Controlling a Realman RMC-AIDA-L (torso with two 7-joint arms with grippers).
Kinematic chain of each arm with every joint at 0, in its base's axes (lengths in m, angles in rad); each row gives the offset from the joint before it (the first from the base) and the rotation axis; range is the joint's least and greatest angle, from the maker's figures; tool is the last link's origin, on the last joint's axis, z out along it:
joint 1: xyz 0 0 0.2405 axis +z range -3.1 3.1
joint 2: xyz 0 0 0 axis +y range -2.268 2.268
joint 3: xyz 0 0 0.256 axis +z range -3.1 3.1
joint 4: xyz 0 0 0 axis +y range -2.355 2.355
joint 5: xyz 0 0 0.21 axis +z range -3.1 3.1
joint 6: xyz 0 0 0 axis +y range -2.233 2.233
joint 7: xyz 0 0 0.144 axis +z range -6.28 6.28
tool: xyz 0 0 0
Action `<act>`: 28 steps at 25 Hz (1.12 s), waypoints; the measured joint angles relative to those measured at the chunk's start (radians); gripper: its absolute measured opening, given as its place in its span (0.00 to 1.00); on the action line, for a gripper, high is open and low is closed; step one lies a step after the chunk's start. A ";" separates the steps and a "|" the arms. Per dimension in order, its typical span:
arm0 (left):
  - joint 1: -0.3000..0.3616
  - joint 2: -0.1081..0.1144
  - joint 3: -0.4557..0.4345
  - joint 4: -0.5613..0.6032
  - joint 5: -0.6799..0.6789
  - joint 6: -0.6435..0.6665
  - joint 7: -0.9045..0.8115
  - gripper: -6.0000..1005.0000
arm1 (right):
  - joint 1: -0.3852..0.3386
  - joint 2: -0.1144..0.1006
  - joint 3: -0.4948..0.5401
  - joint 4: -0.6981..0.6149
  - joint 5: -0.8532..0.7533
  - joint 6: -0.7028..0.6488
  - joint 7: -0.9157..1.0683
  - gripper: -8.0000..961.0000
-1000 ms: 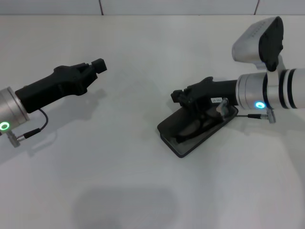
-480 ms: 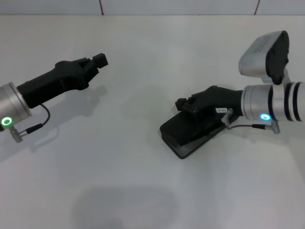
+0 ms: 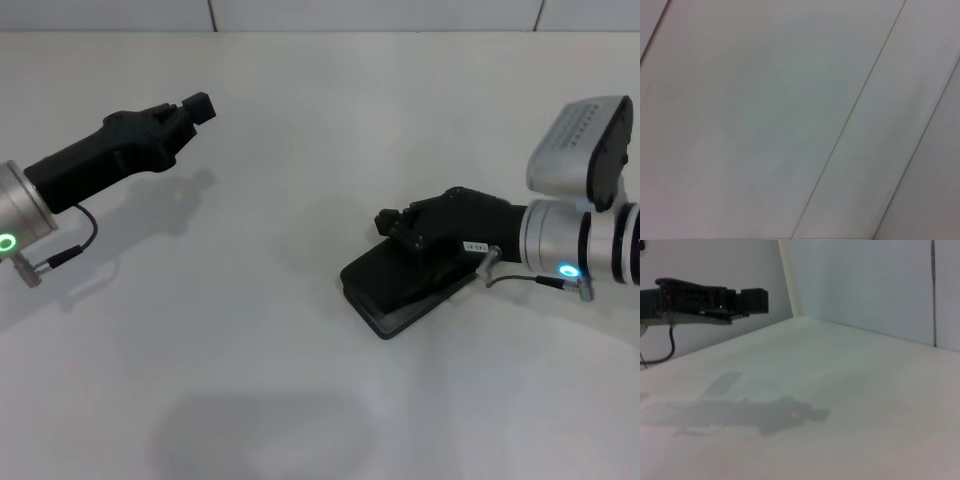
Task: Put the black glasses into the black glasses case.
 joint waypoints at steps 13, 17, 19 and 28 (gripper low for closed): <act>-0.006 0.001 -0.006 0.003 -0.002 0.003 0.000 0.02 | -0.072 0.000 0.013 0.000 0.218 -0.077 -0.204 0.05; -0.002 0.005 -0.014 0.010 -0.017 0.022 -0.001 0.02 | -0.075 -0.013 0.196 0.060 0.227 -0.278 -0.222 0.05; 0.000 0.012 -0.014 0.024 -0.022 0.046 -0.014 0.02 | -0.067 -0.031 0.283 0.096 0.223 -0.379 -0.220 0.06; 0.032 0.075 0.012 0.217 0.049 0.219 -0.176 0.18 | -0.100 -0.218 0.431 0.036 0.111 -0.729 -0.074 0.06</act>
